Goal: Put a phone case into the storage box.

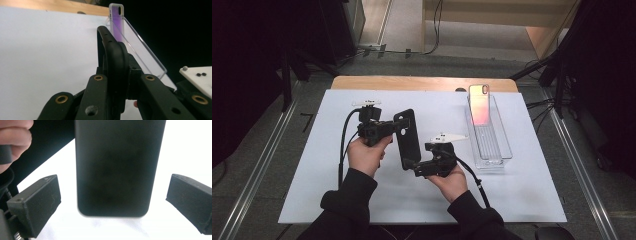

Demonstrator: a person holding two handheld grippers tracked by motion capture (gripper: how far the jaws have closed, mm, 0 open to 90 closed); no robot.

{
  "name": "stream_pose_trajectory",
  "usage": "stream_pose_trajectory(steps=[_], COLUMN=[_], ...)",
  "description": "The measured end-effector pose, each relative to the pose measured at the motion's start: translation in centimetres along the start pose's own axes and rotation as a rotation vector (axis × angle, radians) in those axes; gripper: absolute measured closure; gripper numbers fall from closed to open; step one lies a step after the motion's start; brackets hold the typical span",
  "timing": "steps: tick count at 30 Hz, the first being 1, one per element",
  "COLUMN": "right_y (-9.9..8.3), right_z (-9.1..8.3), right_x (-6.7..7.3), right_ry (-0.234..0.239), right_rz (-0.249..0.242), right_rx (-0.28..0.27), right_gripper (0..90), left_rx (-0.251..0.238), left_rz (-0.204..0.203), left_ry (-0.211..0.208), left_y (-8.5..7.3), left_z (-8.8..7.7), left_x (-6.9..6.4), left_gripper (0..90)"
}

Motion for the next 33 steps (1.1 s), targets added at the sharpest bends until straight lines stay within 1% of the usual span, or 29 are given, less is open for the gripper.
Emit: stream_pose_trajectory(steps=[2, 4, 8, 11, 13, 14, 16, 18, 20, 23, 27, 29, 32, 33], right_y=[0.0, 0.0, 0.1, 0.2, 0.2, 0.2, 0.3, 0.3, 0.2, 0.1, 0.3, 0.4, 0.7, 0.9], right_z=[0.0, 0.0, -0.1, 0.0, -0.1, -0.1, -0.1, -0.2, -0.3, -0.7, -1.1, -1.3, -1.6, -1.7], right_x=[0.0, 0.0, -0.1, -0.1, -0.2, -0.2, -0.3, -0.4, -0.5, -0.8, -1.2, -1.3, -1.4, -1.4], right_ry=[0.013, 0.015, 0.024, 0.022, 0.02, 0.022, 0.023, 0.026, 0.03, 0.028, 0.046, 0.053, 0.059, 0.059], right_rz=[-0.006, -0.018, -0.025, -0.035, -0.044, -0.048, -0.056, -0.065, -0.082, -0.112, -0.115, -0.124, -0.122, -0.119], right_rx=[0.015, 0.024, 0.037, 0.036, 0.034, 0.033, 0.032, 0.041, 0.056, 0.067, 0.059, 0.057, 0.043, 0.037], right_gripper=[0.0, 0.0, 0.0, 0.0, 0.0, 0.0, 0.0, 0.0, 0.0, 0.0, 0.0, 0.0, 0.0, 0.0], left_rx=[-0.006, -0.024, -0.06, -0.075, -0.083, -0.094, -0.112, -0.129, -0.143, -0.153, -0.172, -0.185, -0.205, -0.206], left_rz=[0.029, 0.042, 0.049, 0.066, 0.085, 0.096, 0.128, 0.155, 0.173, 0.192, 0.201, 0.216, 0.247, 0.249], left_ry=[0.012, 0.018, 0.021, 0.032, 0.043, 0.043, 0.048, 0.05, 0.047, 0.052, 0.049, 0.043, 0.03, 0.027], left_y=[-0.2, -0.5, -1.1, -1.6, -1.8, -1.8, -1.9, -2.0, -2.1, -2.2, -2.3, -2.3, -2.3, -2.3], left_z=[-0.1, -0.2, -0.4, -0.4, -0.3, -0.3, -0.3, -0.4, -0.4, -0.3, -0.2, -0.1, -0.2, -0.2], left_x=[0.1, 0.2, 0.6, 0.7, 0.8, 0.7, 0.4, 0.2, 0.0, -0.2, -0.5, -0.8, -1.3, -1.4], left_gripper=[82.8, 82.8, 82.8, 82.8, 82.7, 82.8, 82.8, 82.8, 82.8, 82.8, 82.8, 82.8, 82.8, 82.8])
Point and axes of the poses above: each handheld gripper's, and its own axes: z roughly forward along the jaws, y roughly out of its top, x roughly to its left, the point moved 7 cm from there along z, roughly forward along the jaws, and after that the axes turned 1 degree about y, right-handed, at the moved point
